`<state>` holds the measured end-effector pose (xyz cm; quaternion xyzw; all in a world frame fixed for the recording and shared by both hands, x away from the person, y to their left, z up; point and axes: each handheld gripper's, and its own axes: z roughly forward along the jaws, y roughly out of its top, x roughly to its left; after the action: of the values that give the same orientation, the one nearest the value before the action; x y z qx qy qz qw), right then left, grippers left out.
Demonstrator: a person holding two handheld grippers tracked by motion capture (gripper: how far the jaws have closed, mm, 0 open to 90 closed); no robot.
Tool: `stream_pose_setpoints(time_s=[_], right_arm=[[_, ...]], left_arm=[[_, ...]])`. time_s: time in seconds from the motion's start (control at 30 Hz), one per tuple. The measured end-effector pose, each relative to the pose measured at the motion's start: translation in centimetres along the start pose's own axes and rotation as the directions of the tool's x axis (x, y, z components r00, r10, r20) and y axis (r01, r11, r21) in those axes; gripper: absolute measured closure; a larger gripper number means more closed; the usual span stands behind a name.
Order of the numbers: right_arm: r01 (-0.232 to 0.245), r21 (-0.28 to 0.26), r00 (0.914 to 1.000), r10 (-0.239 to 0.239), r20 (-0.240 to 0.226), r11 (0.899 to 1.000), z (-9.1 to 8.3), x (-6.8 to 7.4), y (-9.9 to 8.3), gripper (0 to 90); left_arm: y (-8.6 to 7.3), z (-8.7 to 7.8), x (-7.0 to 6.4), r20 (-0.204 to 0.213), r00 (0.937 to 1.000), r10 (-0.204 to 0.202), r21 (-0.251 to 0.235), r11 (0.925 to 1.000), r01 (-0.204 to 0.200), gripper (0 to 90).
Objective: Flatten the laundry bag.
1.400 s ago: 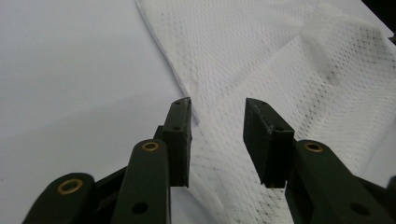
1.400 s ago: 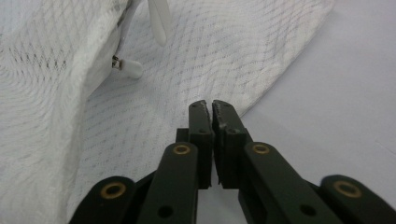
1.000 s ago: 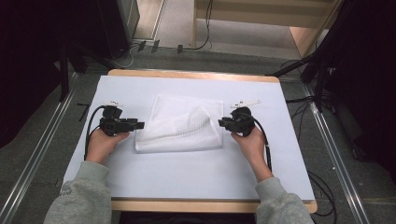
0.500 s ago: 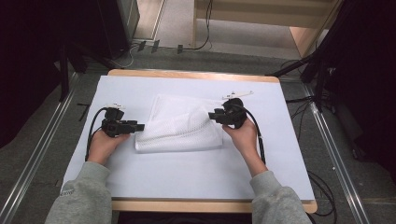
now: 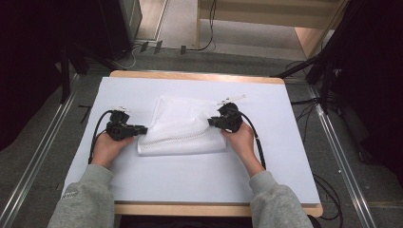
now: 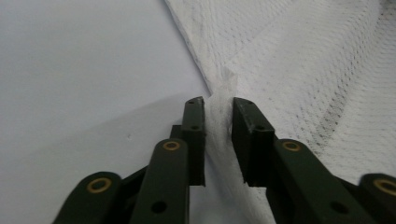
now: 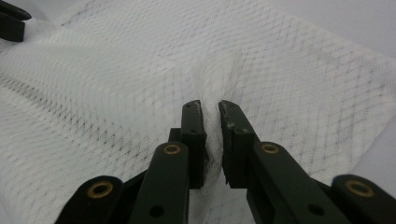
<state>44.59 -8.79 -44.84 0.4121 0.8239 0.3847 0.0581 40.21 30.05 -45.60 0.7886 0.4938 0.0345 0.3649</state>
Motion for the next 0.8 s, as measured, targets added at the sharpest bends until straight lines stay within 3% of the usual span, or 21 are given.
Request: stream_pose_setpoints(time_s=[0.07,0.17,0.27,0.43,0.8], right_arm=[[-0.009,-0.005,0.9999,0.009,-0.013,1.0,0.0,-0.1,0.0,83.9],[-0.016,-0.017,0.9996,0.015,-0.024,1.0,-0.4,-0.1,0.0,84.6],[0.0,-0.038,0.9996,-0.001,-0.03,0.999,-0.9,0.1,0.2,84.9],[0.014,-0.069,0.9987,-0.017,-0.049,0.998,-2.1,0.7,0.3,84.7],[0.082,-0.108,0.9924,-0.091,-0.082,0.991,-5.2,2.8,-0.8,84.9]], left_arm=[[0.1,0.1,-0.1,0.013,0.9999,-0.001,0.015,0.9999,0.001,85.0],[0.4,-0.4,-0.2,0.024,0.9997,-0.006,-0.017,0.9998,0.006,88.9],[0.8,-1.4,-0.5,0.042,0.9991,-0.005,-0.075,0.9972,0.008,89.5],[1.1,-3.0,-1.4,0.074,0.997,0.023,-0.129,0.9915,-0.013,89.8],[0.4,-5.3,-3.3,0.081,0.9934,0.082,-0.166,0.9838,-0.067,89.7]])
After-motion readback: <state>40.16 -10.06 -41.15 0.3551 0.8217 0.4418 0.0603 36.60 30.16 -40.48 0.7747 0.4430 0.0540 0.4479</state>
